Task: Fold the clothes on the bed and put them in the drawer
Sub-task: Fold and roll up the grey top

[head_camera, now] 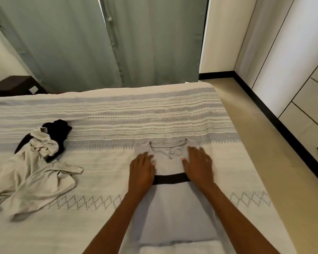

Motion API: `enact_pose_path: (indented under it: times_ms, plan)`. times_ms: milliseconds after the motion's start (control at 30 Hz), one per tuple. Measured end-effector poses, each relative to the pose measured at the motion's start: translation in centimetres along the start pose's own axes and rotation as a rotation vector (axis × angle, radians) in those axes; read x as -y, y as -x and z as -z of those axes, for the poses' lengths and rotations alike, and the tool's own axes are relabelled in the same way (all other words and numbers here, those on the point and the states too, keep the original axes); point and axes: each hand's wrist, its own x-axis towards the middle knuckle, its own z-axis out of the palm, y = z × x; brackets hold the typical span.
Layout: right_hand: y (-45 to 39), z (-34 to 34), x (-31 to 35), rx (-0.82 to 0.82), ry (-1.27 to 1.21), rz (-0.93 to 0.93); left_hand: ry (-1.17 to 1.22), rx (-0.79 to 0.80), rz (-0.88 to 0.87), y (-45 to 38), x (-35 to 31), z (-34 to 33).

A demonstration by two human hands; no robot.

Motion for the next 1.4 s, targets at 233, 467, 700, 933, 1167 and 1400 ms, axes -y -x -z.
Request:
enact_pose_path:
  times_ms: [233,467,700,933,1167,1400]
  plan:
    - [14.6,-0.9,1.1,0.003,0.025,0.382,-0.037,0.169,-0.229,11.5,-1.8,2.2]
    - [22.2,1.2,-4.7,0.094,0.161,0.263,0.034,0.26,-0.355,20.0,1.2,5.8]
    - [22.5,3.2,-4.0,0.158,0.224,0.187,-0.166,0.305,-0.217,19.9,1.5,7.0]
    - [23.2,2.7,-3.9,0.067,0.198,0.202,-0.087,0.287,-0.029,19.1,-0.2,7.7]
    - [22.7,4.4,-4.4,-0.132,-0.203,0.141,0.431,0.143,0.167,18.5,-1.7,9.6]
    - [23.9,8.1,-1.9,-0.258,-0.326,0.089,0.805,-0.008,0.336,20.0,-3.8,13.0]
